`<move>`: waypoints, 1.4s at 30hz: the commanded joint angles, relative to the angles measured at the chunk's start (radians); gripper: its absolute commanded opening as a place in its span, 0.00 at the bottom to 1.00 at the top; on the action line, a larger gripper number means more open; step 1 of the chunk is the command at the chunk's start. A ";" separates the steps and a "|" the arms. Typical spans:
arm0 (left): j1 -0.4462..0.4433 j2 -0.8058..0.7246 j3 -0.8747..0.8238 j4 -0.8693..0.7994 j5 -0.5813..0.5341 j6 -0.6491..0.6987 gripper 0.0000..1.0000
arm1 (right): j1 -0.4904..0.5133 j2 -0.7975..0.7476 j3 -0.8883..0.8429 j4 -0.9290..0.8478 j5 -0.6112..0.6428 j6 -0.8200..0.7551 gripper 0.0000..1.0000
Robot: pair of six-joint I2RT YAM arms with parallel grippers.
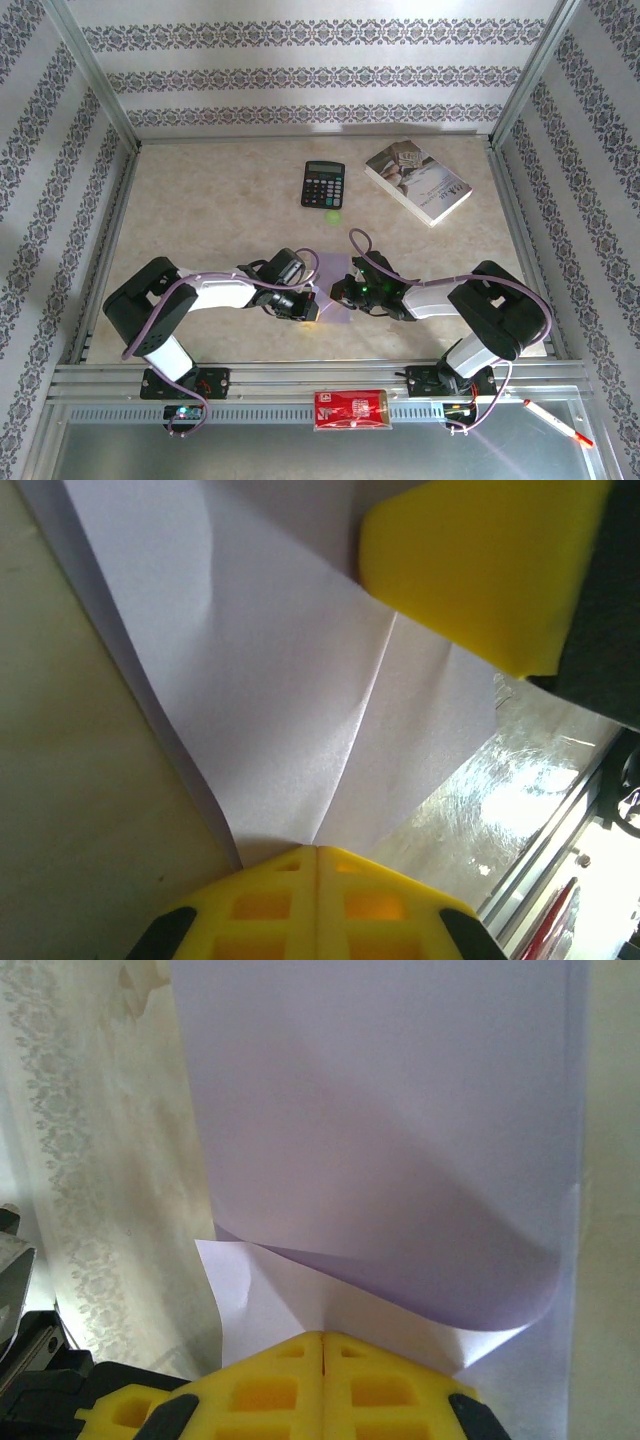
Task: Fold a paper plane with a square sheet of paper (pick it up from the middle)
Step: Fold the triangle at the bottom-center of the table.
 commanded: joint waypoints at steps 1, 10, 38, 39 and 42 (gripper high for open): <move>0.013 0.021 -0.005 -0.012 -0.017 0.019 0.00 | -0.022 0.034 -0.019 -0.141 0.064 -0.039 0.01; 0.027 0.039 -0.075 -0.025 -0.007 -0.004 0.00 | -0.022 -0.058 0.049 -0.143 -0.012 -0.064 0.13; 0.048 0.074 -0.066 -0.103 0.015 -0.029 0.00 | 0.142 -0.005 0.039 -0.037 0.062 0.087 0.12; 0.048 0.073 -0.066 -0.108 0.015 -0.024 0.00 | 0.139 -0.002 0.040 -0.039 0.064 0.087 0.12; 0.050 0.077 -0.063 -0.122 0.015 -0.011 0.00 | 0.121 0.007 0.041 -0.062 0.073 0.093 0.10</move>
